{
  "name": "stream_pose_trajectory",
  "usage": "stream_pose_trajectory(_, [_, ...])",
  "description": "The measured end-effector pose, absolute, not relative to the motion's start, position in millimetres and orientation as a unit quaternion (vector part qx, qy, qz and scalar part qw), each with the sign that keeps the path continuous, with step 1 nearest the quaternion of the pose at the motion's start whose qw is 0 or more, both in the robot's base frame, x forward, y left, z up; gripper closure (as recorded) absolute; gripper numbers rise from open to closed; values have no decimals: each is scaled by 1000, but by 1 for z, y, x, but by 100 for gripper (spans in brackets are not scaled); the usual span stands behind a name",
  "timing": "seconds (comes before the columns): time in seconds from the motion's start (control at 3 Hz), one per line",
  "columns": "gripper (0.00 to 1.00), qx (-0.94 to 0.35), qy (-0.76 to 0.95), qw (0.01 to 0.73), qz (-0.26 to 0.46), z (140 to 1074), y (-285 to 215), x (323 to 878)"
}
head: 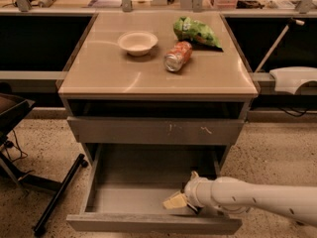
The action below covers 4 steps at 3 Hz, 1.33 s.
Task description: Pick rxbar chocolate from middle drawer and place on counter
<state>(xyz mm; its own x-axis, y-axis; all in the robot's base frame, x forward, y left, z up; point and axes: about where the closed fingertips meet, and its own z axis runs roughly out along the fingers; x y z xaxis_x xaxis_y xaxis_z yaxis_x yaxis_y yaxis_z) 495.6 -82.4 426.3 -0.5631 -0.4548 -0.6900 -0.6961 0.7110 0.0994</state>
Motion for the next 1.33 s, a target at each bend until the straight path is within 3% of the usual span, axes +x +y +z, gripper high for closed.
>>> stream_pose_trajectory(0.67, [0,-300,884,306,185,386,-83,506])
stream_pose_trajectory(1.33, [0,-308,897,284,139,357,-98,498])
